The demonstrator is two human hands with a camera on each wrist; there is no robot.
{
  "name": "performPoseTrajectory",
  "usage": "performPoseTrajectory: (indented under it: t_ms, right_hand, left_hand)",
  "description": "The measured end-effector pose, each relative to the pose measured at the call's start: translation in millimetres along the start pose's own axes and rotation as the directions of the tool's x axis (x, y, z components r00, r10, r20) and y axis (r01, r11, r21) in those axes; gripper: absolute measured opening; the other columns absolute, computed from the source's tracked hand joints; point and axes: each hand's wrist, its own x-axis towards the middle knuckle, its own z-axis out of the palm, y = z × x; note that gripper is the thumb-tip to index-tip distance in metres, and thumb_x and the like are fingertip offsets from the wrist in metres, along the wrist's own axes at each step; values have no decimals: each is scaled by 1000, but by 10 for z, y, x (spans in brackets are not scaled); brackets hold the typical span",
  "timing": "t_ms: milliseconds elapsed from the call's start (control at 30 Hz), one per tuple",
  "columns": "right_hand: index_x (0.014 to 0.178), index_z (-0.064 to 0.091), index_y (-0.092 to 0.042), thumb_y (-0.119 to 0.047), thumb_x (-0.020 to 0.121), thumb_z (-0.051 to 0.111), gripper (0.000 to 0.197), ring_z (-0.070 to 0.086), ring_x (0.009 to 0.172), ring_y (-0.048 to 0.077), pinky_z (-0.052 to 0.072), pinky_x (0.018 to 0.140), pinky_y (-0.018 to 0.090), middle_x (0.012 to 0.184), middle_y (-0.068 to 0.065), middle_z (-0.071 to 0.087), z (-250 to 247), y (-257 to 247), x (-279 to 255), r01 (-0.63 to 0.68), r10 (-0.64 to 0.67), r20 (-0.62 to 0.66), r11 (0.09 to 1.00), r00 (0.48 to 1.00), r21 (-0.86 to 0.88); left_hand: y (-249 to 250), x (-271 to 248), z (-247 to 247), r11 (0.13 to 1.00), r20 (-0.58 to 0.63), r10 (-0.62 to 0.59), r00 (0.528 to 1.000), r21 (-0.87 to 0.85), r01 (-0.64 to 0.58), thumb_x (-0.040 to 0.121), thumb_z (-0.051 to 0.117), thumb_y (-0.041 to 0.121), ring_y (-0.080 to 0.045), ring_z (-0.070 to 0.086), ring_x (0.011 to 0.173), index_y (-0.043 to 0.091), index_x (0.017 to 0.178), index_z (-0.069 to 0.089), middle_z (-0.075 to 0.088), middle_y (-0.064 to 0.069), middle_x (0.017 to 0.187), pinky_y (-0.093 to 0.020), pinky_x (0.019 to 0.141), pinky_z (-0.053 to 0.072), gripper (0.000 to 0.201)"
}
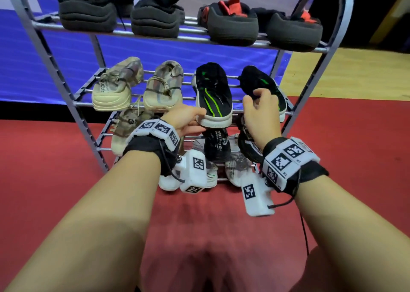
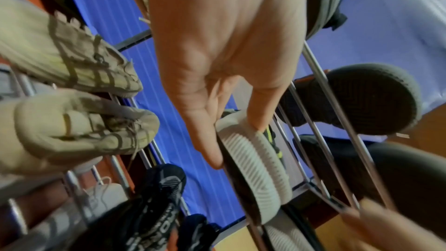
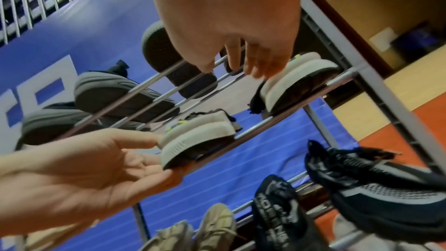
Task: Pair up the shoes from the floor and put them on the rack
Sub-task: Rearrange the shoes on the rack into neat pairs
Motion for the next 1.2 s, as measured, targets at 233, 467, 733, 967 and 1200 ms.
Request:
performPoseTrajectory:
  t_ms: [233, 467, 733, 967, 1200]
  right_hand:
    - [138, 37, -14, -38, 86, 56, 60, 35, 121, 36, 35, 98, 45, 137, 14, 36, -27, 235, 62, -171, 115, -205, 943, 972, -286]
    - [145, 24, -11, -43, 80, 67, 84, 38, 123, 42, 34, 105, 43, 139, 18, 32, -64, 445, 199, -299, 295, -133, 954, 946, -12]
    - [135, 38, 0, -41, 78, 72, 79, 45, 123, 29, 36, 102, 31, 133, 18, 43, -73, 503, 262, -303, 316, -134, 947, 939, 109]
    - [107, 64, -6, -22, 72, 75, 40, 62, 94, 20, 42, 74, 15, 107, 11, 67, -98, 590, 301, -204, 245, -215, 960, 945, 194]
    - [121, 54, -4, -21, 78, 71, 49, 45, 99, 15, 30, 77, 10, 122, 13, 45, -73, 622, 317, -195, 235, -227, 963, 945, 187]
  left_hand:
    - [-8, 253, 73, 977, -4, -5, 1000, -213, 4, 95, 49, 8, -18, 59, 74, 7, 81, 51, 57, -10, 80, -28, 56, 58, 14]
    - [-8, 267, 114, 999, 58, 21, 998, -47, -19, 98, 46, 24, -16, 64, 72, 14, 98, 53, 60, -6, 91, -27, 57, 58, 12]
    - [-74, 202, 170, 972, 81, 114, 990, 196, -128, 85, 67, 26, -14, 58, 65, 32, 143, 21, 64, -3, 103, -25, 53, 54, 74]
    - [-29, 169, 225, 928, 0, 257, 966, 278, -247, 84, 67, 13, 0, 42, 32, 33, 131, 42, 57, 7, 76, -13, 34, 31, 56]
    - [15, 233, 249, 916, -24, 257, 966, 325, -235, 84, 67, 18, -6, 38, 32, 33, 131, 42, 51, 2, 65, -16, 35, 33, 55]
